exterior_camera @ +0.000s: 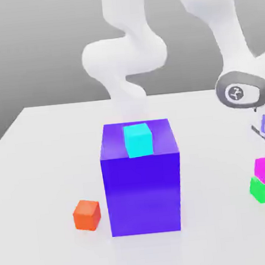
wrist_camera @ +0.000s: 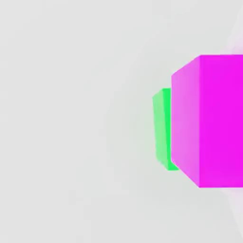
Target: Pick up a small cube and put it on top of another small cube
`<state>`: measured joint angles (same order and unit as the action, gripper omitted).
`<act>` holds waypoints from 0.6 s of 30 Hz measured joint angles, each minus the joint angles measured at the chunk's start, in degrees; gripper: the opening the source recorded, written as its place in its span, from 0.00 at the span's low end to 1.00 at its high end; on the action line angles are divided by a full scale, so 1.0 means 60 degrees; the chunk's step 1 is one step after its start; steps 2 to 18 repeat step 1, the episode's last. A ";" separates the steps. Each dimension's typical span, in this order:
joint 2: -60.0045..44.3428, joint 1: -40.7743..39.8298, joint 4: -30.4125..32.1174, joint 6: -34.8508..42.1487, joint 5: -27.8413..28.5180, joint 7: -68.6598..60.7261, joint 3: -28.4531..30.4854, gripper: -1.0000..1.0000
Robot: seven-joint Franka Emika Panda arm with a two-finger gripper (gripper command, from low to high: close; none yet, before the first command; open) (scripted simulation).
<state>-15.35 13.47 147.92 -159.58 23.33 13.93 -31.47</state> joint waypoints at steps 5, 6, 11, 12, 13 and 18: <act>0.0000 0.0000 0.0000 0.0000 0.0000 0.0000 0.0000 1.00; 0.0000 0.0000 0.0000 0.0000 0.0000 0.0000 0.0000 1.00; 0.0000 0.0000 0.0000 0.0000 0.0000 0.0000 0.0000 1.00; 0.0000 0.0000 0.0000 0.0000 0.0000 0.0000 0.0000 1.00; 0.0000 0.0000 0.0000 0.0000 0.0000 0.0000 0.0000 1.00; 0.0000 0.0000 0.0000 0.0000 0.0000 0.0000 0.0000 1.00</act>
